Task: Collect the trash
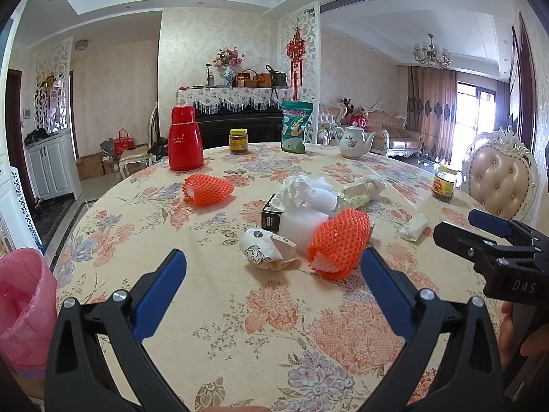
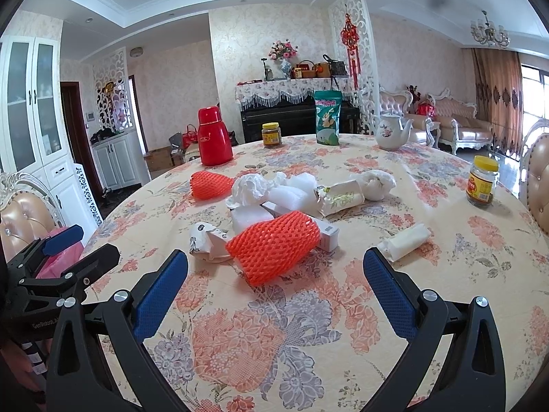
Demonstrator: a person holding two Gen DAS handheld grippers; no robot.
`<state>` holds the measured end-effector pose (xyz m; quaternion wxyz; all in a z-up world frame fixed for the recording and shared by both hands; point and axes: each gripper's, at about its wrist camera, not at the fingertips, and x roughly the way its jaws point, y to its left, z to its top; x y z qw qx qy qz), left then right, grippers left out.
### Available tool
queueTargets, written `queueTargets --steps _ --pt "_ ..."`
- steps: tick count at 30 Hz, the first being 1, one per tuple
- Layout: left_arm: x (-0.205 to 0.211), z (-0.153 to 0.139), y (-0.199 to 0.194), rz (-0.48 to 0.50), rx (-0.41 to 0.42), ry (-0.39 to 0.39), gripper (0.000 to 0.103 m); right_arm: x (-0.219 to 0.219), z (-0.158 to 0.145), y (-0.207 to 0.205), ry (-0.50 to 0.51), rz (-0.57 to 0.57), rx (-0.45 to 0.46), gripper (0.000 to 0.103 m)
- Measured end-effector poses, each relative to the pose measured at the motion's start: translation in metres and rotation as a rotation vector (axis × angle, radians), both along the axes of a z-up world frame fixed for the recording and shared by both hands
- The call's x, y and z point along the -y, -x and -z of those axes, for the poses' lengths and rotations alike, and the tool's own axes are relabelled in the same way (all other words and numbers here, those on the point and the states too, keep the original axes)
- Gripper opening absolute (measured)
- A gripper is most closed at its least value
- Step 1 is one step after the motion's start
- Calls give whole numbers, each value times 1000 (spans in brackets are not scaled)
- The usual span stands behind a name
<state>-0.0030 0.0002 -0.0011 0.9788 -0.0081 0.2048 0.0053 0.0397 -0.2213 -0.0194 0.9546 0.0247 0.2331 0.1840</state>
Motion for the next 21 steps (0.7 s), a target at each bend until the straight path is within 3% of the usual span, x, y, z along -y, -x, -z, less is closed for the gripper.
queueTargets --steps 21 --pt "1 3 1 5 -3 -4 99 2 4 0 -15 1 -8 96"
